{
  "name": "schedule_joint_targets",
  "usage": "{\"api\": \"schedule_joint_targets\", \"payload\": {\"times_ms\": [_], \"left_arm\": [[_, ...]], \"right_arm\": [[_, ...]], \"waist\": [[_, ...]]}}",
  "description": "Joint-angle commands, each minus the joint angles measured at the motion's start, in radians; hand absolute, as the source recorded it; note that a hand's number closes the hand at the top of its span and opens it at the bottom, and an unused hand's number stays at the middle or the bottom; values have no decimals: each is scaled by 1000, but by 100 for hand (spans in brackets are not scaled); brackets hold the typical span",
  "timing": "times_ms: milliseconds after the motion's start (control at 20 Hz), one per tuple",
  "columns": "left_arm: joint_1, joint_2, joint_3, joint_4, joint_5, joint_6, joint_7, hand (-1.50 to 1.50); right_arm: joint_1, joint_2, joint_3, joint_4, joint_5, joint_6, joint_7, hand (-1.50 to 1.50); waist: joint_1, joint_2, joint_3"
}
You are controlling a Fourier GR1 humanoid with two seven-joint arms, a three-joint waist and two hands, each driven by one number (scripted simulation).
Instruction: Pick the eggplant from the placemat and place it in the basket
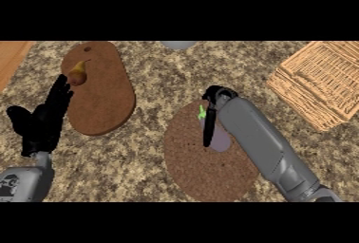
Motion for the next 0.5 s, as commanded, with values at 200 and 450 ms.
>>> {"api": "schedule_joint_targets", "payload": {"times_ms": [200, 450], "left_arm": [[28, 4, 27, -84, 4, -34, 56, 0], [5, 4, 63, 26, -10, -58, -40, 0]], "right_arm": [[73, -8, -8, -37, 70, 32, 11, -150], [110, 17, -4, -45, 90, 62, 9, -150]], "waist": [[3, 0, 0], [0, 1, 0]]}}
